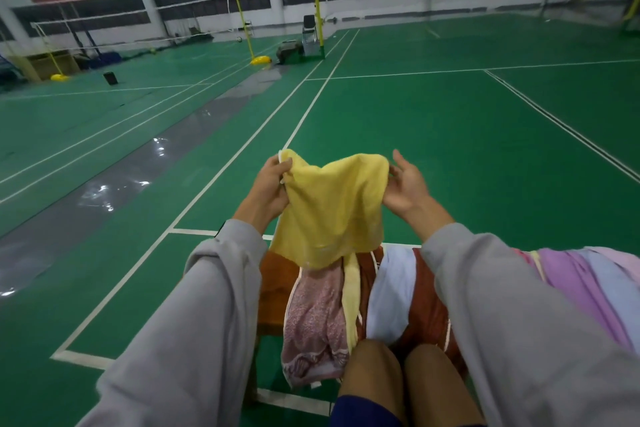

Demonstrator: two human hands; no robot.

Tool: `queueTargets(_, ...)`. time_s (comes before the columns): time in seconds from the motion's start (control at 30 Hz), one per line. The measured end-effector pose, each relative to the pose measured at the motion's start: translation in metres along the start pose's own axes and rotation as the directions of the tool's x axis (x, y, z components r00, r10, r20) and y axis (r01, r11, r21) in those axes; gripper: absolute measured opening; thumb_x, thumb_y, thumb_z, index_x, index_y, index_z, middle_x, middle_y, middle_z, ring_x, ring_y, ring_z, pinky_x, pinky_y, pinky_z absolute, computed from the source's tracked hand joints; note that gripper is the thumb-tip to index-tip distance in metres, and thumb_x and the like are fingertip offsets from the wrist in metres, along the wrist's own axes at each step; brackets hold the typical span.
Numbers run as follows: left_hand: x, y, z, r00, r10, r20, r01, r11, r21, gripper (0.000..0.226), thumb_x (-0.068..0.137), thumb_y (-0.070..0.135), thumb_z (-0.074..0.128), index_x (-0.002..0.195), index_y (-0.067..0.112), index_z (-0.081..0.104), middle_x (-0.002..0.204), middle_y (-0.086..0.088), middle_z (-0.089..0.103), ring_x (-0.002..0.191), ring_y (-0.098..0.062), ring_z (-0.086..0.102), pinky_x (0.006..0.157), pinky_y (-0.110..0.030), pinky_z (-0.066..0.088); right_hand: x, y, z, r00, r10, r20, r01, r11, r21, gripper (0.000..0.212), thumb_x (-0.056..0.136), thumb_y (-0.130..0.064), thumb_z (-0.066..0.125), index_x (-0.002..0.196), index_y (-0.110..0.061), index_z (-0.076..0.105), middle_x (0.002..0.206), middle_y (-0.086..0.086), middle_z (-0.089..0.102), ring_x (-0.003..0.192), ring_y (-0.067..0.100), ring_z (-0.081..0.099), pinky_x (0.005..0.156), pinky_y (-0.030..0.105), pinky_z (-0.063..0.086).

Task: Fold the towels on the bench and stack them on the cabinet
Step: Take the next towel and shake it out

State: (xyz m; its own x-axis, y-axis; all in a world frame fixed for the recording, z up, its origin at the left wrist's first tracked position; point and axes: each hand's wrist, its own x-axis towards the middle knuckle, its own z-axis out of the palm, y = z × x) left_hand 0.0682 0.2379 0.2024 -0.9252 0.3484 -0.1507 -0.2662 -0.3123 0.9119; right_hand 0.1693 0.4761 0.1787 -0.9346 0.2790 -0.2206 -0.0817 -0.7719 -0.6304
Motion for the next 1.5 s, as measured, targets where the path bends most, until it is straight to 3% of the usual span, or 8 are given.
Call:
queueTargets(0.1,-0.002,-0.008,0.003,0.998,0.052,0.031,-0.051,0.998,-0.031,0.028,0.108,0.011,0.046,0.135,0.016,0.051,0.101,-0.012,0.063,0.078,-0.020,0.064,0.071,-0.038,0.062,-0.011,0.026,-0.025,0.973,0.218,-0.075,-0.230,0.949,-0.214,0.029,0.107,-0.020,0.046,0.101,-0.001,0.067,0.084,0.016,0.077,0.071,0.026,0.076,0.059,0.038,0.062)
queueTargets(0.27,0.002,-0.012,0.023,0.988,0.153,0.010,-0.153,0.988,-0.014,0.018,0.109,0.016,0.047,0.120,0.023,0.059,0.100,-0.011,0.068,0.080,-0.019,0.067,0.072,-0.038,0.063,-0.025,0.036,-0.033,0.856,0.517,0.014,-0.453,0.763,-0.461,0.046,0.097,-0.045,0.061,0.106,-0.002,0.074,0.112,0.018,0.072,0.106,0.030,0.068,0.106,0.044,0.049)
queueTargets(0.47,0.015,-0.001,0.041,0.986,0.167,0.021,-0.168,0.980,0.107,0.030,0.109,0.018,0.046,0.139,0.021,0.054,0.119,-0.013,0.068,0.096,-0.023,0.069,0.078,-0.040,0.062,-0.029,0.003,0.009,0.954,0.267,0.139,-0.199,0.907,-0.372,0.045,0.106,-0.044,0.045,0.104,-0.008,0.073,0.100,0.011,0.075,0.092,0.023,0.073,0.088,0.037,0.057)
queueTargets(0.83,0.033,0.015,0.004,0.966,0.127,-0.227,-0.096,0.985,0.143,0.026,0.105,0.023,0.056,0.127,0.013,0.066,0.111,-0.014,0.072,0.091,-0.029,0.068,0.073,-0.042,0.061,-0.003,-0.072,-0.017,0.889,-0.307,-0.339,0.180,0.916,-0.360,0.024,0.075,0.013,0.072,0.084,-0.006,0.061,0.071,0.012,0.062,0.054,0.020,0.060,0.051,0.030,0.053)
queueTargets(0.97,0.033,0.018,0.007,0.968,0.081,-0.238,0.014,0.929,0.371,0.029,0.100,0.025,0.063,0.115,0.000,0.064,0.090,-0.014,0.067,0.073,-0.025,0.063,0.063,-0.035,0.056,-0.020,-0.077,-0.005,0.952,-0.262,-0.157,0.109,0.771,-0.627,0.030,0.083,0.017,0.066,0.099,-0.008,0.061,0.074,0.012,0.061,0.056,0.018,0.060,0.047,0.026,0.050)
queueTargets(1.1,0.036,0.040,0.009,0.941,0.228,-0.251,-0.103,0.897,0.430,0.023,0.102,0.023,0.061,0.113,0.004,0.062,0.085,-0.008,0.060,0.070,-0.019,0.055,0.058,-0.031,0.050,-0.012,-0.106,0.005,0.914,-0.370,-0.164,0.289,0.881,-0.374,0.055,0.082,0.021,0.060,0.121,-0.017,0.057,0.073,0.010,0.059,0.060,0.019,0.056,0.056,0.032,0.047)
queueTargets(1.27,0.033,0.044,-0.004,0.947,0.282,-0.151,-0.156,0.820,0.551,0.007,0.103,0.013,0.056,0.104,0.008,0.060,0.091,-0.010,0.060,0.078,-0.023,0.057,0.065,-0.037,0.055,-0.012,-0.099,-0.014,0.909,-0.328,-0.259,0.178,0.865,-0.469,0.032,0.092,-0.008,0.073,0.123,-0.001,0.071,0.083,0.005,0.068,0.064,0.013,0.060,0.056,0.027,0.052)
queueTargets(1.5,0.026,0.029,0.001,0.969,0.192,-0.157,-0.106,0.893,0.437,0.031,0.099,-0.007,0.043,0.078,0.009,0.060,0.082,-0.010,0.059,0.074,-0.023,0.054,0.074,-0.039,0.048,-0.023,-0.089,-0.031,0.940,-0.068,-0.334,-0.146,0.804,-0.576,0.055,0.095,0.014,0.035,0.127,-0.017,0.066,0.101,0.009,0.058,0.075,0.017,0.054,0.054,0.025,0.055)
